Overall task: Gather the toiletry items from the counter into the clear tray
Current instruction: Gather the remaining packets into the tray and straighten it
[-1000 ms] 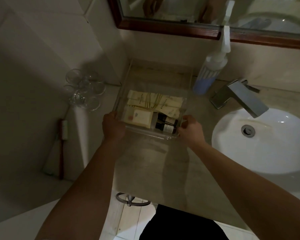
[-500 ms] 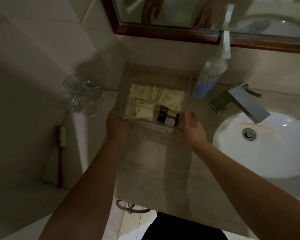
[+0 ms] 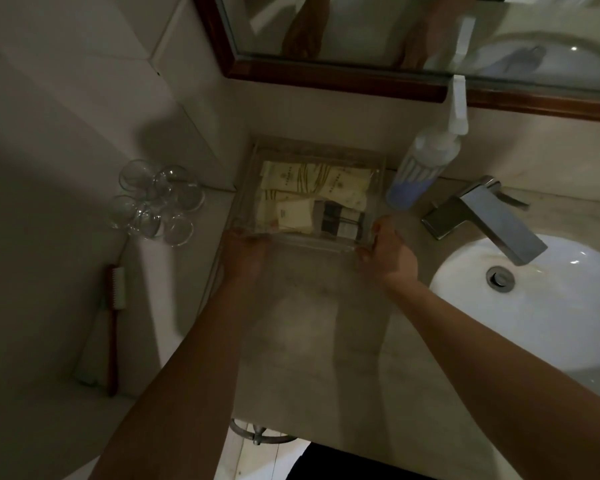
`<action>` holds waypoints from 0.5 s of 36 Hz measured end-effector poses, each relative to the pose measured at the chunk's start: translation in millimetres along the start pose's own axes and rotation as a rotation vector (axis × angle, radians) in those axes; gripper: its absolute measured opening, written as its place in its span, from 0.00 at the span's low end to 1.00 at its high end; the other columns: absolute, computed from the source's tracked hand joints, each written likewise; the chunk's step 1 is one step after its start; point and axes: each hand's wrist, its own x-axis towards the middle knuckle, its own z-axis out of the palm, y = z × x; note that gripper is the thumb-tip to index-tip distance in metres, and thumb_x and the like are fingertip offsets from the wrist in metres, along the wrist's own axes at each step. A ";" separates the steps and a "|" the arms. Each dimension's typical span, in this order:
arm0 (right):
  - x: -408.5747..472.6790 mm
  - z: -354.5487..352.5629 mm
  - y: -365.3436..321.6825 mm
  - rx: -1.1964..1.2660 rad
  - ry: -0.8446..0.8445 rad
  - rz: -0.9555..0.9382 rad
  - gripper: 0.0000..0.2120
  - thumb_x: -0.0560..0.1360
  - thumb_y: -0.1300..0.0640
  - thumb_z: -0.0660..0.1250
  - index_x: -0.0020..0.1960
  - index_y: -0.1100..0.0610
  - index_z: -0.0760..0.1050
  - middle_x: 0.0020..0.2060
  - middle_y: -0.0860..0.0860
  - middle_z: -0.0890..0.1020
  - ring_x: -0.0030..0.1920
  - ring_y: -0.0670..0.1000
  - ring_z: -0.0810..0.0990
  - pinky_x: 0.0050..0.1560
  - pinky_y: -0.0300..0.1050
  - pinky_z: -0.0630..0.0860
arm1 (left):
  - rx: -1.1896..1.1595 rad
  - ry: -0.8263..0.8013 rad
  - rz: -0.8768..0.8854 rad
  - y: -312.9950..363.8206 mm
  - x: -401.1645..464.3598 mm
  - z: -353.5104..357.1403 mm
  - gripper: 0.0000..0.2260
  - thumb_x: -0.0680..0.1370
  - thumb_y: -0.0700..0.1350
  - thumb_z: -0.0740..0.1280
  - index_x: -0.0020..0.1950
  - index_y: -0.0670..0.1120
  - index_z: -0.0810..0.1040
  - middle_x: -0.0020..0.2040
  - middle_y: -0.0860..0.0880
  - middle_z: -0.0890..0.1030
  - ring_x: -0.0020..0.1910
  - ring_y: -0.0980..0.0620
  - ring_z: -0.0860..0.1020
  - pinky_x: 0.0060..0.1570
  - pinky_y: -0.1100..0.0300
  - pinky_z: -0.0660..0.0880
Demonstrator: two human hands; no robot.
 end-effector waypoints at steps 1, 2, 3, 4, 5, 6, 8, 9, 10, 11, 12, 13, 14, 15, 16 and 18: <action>9.1 -1.9 1.5 -0.006 -0.007 0.011 0.17 0.73 0.51 0.68 0.54 0.52 0.62 0.46 0.52 0.76 0.43 0.57 0.77 0.42 0.49 0.73 | -0.014 -0.031 -0.011 6.5 1.2 9.2 0.07 0.65 0.47 0.76 0.37 0.49 0.79 0.35 0.49 0.82 0.36 0.49 0.81 0.40 0.56 0.78; 7.1 -0.9 0.8 -0.009 -0.015 0.006 0.17 0.73 0.50 0.68 0.54 0.52 0.62 0.46 0.53 0.76 0.43 0.57 0.77 0.41 0.50 0.74 | -0.035 -0.033 -0.019 9.9 -3.5 8.8 0.06 0.64 0.46 0.74 0.36 0.47 0.80 0.34 0.47 0.82 0.35 0.47 0.80 0.39 0.55 0.78; 6.4 -0.4 -0.8 -0.009 -0.020 0.003 0.17 0.74 0.50 0.68 0.54 0.52 0.62 0.47 0.53 0.77 0.43 0.57 0.78 0.42 0.51 0.76 | -0.056 -0.033 -0.020 11.2 -3.8 9.0 0.06 0.64 0.45 0.73 0.37 0.44 0.81 0.35 0.45 0.82 0.35 0.47 0.80 0.37 0.56 0.78; 7.1 0.2 -2.2 -0.004 -0.018 -0.001 0.17 0.74 0.50 0.67 0.55 0.52 0.62 0.47 0.54 0.78 0.43 0.58 0.78 0.42 0.53 0.77 | -0.071 -0.033 -0.034 10.1 -0.5 8.3 0.07 0.66 0.42 0.72 0.42 0.41 0.82 0.37 0.43 0.82 0.34 0.47 0.80 0.34 0.60 0.78; 7.4 1.3 -3.8 0.003 -0.016 -0.001 0.17 0.74 0.50 0.67 0.55 0.52 0.62 0.47 0.54 0.78 0.43 0.58 0.79 0.43 0.55 0.78 | -0.088 -0.039 -0.050 6.7 4.3 7.7 0.10 0.68 0.38 0.71 0.48 0.37 0.81 0.39 0.41 0.82 0.34 0.48 0.80 0.31 0.63 0.78; 6.9 2.0 -5.1 0.011 -0.014 -0.004 0.17 0.74 0.49 0.67 0.55 0.51 0.62 0.47 0.55 0.78 0.43 0.58 0.79 0.44 0.56 0.78 | -0.106 -0.046 -0.064 6.1 5.7 6.1 0.14 0.68 0.36 0.71 0.53 0.35 0.78 0.42 0.40 0.83 0.35 0.48 0.80 0.32 0.63 0.79; 6.8 2.1 -7.1 0.018 -0.014 -0.003 0.17 0.74 0.48 0.67 0.54 0.50 0.61 0.48 0.54 0.78 0.44 0.58 0.79 0.44 0.57 0.79 | -0.148 -0.041 -0.092 4.5 10.4 4.0 0.20 0.66 0.37 0.71 0.56 0.35 0.75 0.45 0.38 0.83 0.40 0.45 0.82 0.43 0.54 0.81; 7.4 1.7 -7.5 0.021 -0.010 -0.008 0.18 0.74 0.48 0.68 0.55 0.50 0.61 0.48 0.54 0.78 0.44 0.57 0.79 0.44 0.56 0.78 | -0.161 -0.042 -0.090 4.3 11.7 3.5 0.17 0.66 0.36 0.71 0.54 0.37 0.75 0.43 0.38 0.82 0.41 0.45 0.81 0.46 0.51 0.81; 7.4 0.8 -7.9 0.023 -0.007 -0.015 0.17 0.74 0.48 0.68 0.55 0.50 0.62 0.48 0.53 0.78 0.44 0.57 0.79 0.43 0.55 0.78 | -0.187 -0.043 -0.084 5.4 11.8 3.9 0.14 0.69 0.34 0.70 0.53 0.37 0.75 0.41 0.40 0.82 0.40 0.45 0.81 0.47 0.50 0.80; 7.8 0.9 -7.3 0.021 -0.002 -0.025 0.17 0.74 0.49 0.67 0.56 0.50 0.62 0.48 0.53 0.78 0.43 0.56 0.79 0.41 0.54 0.78 | -0.200 -0.045 -0.075 7.2 11.7 4.1 0.11 0.71 0.32 0.69 0.52 0.37 0.75 0.39 0.41 0.81 0.38 0.46 0.80 0.46 0.50 0.79; 7.1 0.7 -7.4 0.015 -0.002 -0.035 0.16 0.74 0.49 0.67 0.56 0.50 0.63 0.48 0.53 0.78 0.43 0.55 0.78 0.39 0.52 0.77 | -0.188 -0.034 -0.061 9.1 11.3 4.1 0.09 0.72 0.31 0.69 0.51 0.36 0.76 0.38 0.43 0.81 0.37 0.48 0.79 0.45 0.51 0.79; 7.4 0.8 -6.4 0.014 -0.002 -0.045 0.16 0.75 0.50 0.67 0.57 0.51 0.64 0.47 0.53 0.78 0.42 0.54 0.78 0.38 0.50 0.77 | -0.150 -0.022 -0.040 9.6 12.1 4.9 0.08 0.72 0.32 0.70 0.50 0.37 0.77 0.38 0.43 0.81 0.37 0.49 0.79 0.44 0.53 0.79; 7.3 -0.4 -6.5 0.014 -0.007 -0.049 0.15 0.75 0.51 0.66 0.57 0.51 0.64 0.47 0.53 0.78 0.42 0.54 0.78 0.38 0.50 0.77 | -0.118 -0.011 -0.031 10.6 12.0 5.6 0.09 0.72 0.33 0.71 0.51 0.39 0.77 0.39 0.44 0.82 0.37 0.50 0.79 0.42 0.55 0.79; 8.0 -1.0 -6.0 0.015 -0.010 -0.051 0.15 0.75 0.50 0.66 0.58 0.52 0.64 0.48 0.53 0.78 0.43 0.54 0.78 0.39 0.52 0.78 | -0.103 -0.002 -0.033 10.1 12.9 7.1 0.11 0.71 0.34 0.71 0.52 0.40 0.76 0.40 0.44 0.82 0.37 0.50 0.80 0.41 0.56 0.79; 8.2 -2.5 -6.6 0.016 -0.018 -0.050 0.16 0.75 0.50 0.66 0.58 0.52 0.65 0.48 0.53 0.78 0.44 0.55 0.79 0.41 0.54 0.79 | -0.102 -0.001 -0.038 12.0 11.2 7.7 0.11 0.72 0.33 0.71 0.52 0.41 0.76 0.39 0.44 0.82 0.35 0.51 0.79 0.39 0.57 0.79; 9.1 -4.6 -7.4 0.029 -0.035 -0.051 0.16 0.75 0.50 0.66 0.59 0.52 0.65 0.49 0.53 0.78 0.46 0.55 0.79 0.44 0.57 0.79 | -0.097 0.005 -0.029 12.6 10.6 9.8 0.08 0.73 0.33 0.69 0.49 0.42 0.76 0.36 0.47 0.80 0.32 0.54 0.78 0.34 0.62 0.78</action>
